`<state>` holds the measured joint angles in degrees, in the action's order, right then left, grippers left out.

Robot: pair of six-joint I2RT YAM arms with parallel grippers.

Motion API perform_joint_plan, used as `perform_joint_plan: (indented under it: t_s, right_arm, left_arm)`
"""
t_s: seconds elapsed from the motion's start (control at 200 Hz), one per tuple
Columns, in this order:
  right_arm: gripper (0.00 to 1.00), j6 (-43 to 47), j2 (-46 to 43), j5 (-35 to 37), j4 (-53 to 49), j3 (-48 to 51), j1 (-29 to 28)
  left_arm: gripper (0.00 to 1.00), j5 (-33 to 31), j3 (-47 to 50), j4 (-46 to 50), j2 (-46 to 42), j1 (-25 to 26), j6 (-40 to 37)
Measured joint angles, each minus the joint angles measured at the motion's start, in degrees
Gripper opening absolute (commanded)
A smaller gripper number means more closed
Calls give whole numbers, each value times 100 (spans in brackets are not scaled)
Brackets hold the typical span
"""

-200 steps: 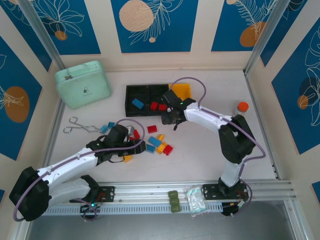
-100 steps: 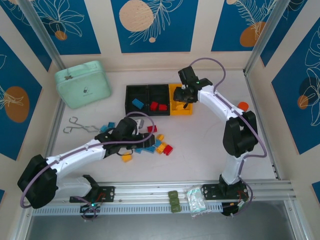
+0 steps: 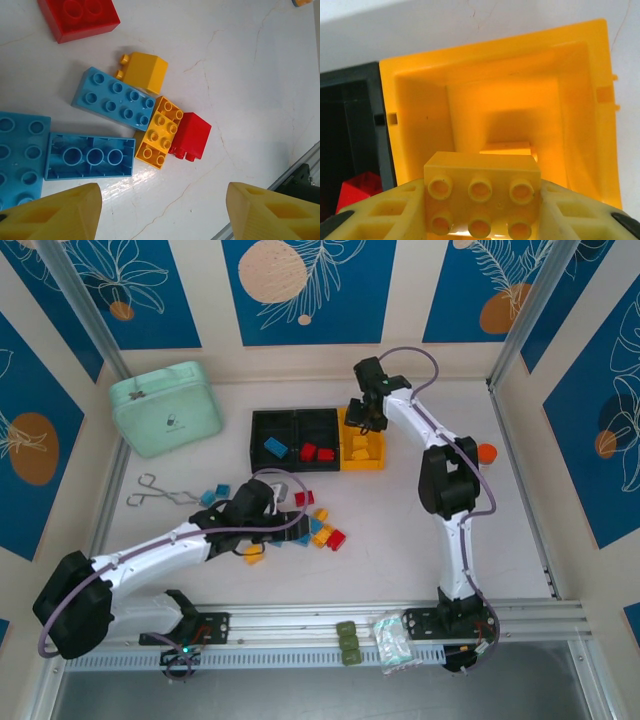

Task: Sort the legos into containers by color
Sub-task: Place the lego in the container.

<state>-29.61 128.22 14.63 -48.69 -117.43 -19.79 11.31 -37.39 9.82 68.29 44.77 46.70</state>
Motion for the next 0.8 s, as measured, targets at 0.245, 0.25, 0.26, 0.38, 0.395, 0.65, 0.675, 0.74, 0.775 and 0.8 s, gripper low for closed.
perform_joint_plan:
  t_s: [0.245,0.25,0.26,0.38,0.395,0.65,0.675,0.74,0.775,0.8]
  right_arm:
    - [48,-92,566,42,-380,-723,7]
    - [48,-92,570,42,-385,-730,7]
    - [48,-94,590,42,-396,-745,11]
    - [53,-136,719,61,-498,-826,22]
    - [54,-151,732,63,-509,-826,22]
    - [60,-199,798,160,-616,-951,15]
    - [59,-199,798,168,-621,-968,13]
    - [59,-199,798,170,-629,-999,9]
    - [59,-197,798,173,-623,-1003,-2]
    - [59,-197,798,173,-625,-1003,-2]
  left_arm:
    - [66,0,87,-7,2,0,4]
    - [66,0,90,-7,2,0,7]
    - [66,0,94,-13,2,0,7]
    - [66,0,153,-48,2,0,48]
    - [66,0,157,-48,2,0,55]
    - [66,0,221,-94,2,0,107]
    - [66,0,223,-92,2,0,107]
    - [66,0,227,-96,2,0,107]
    - [66,0,227,-96,2,0,109]
    - [66,0,227,-96,2,0,107]
